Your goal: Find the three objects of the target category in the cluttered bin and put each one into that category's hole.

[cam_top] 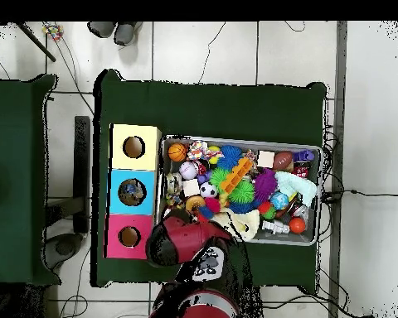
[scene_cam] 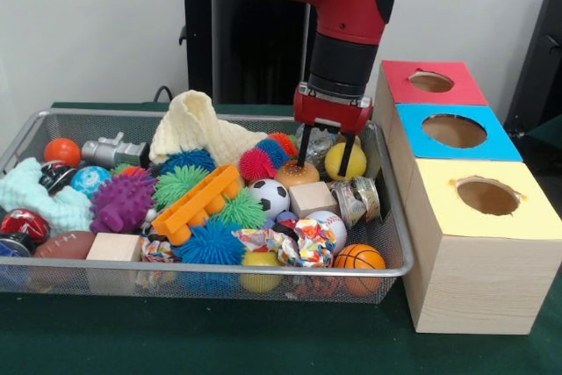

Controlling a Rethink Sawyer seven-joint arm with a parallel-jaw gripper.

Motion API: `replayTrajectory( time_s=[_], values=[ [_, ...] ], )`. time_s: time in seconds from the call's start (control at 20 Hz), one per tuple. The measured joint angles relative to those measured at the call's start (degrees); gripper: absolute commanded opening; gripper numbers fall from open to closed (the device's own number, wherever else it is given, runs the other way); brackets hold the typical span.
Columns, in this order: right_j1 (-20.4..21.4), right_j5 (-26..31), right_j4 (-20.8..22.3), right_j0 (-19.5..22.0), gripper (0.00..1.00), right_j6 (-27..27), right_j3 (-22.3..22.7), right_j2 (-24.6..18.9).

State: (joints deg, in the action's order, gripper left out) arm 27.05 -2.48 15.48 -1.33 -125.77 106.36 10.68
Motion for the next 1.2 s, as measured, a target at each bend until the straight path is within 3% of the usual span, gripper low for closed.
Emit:
replayTrajectory(
  time_s=[0.85, 1.2],
  values=[
    [-1.2, -9.6, -0.2, -4.3, 1.00, 0.0, 2.6, 4.0],
    [-2.9, -16.9, -0.2, -3.8, 1.00, 0.0, 4.9, 5.4]
  ],
)
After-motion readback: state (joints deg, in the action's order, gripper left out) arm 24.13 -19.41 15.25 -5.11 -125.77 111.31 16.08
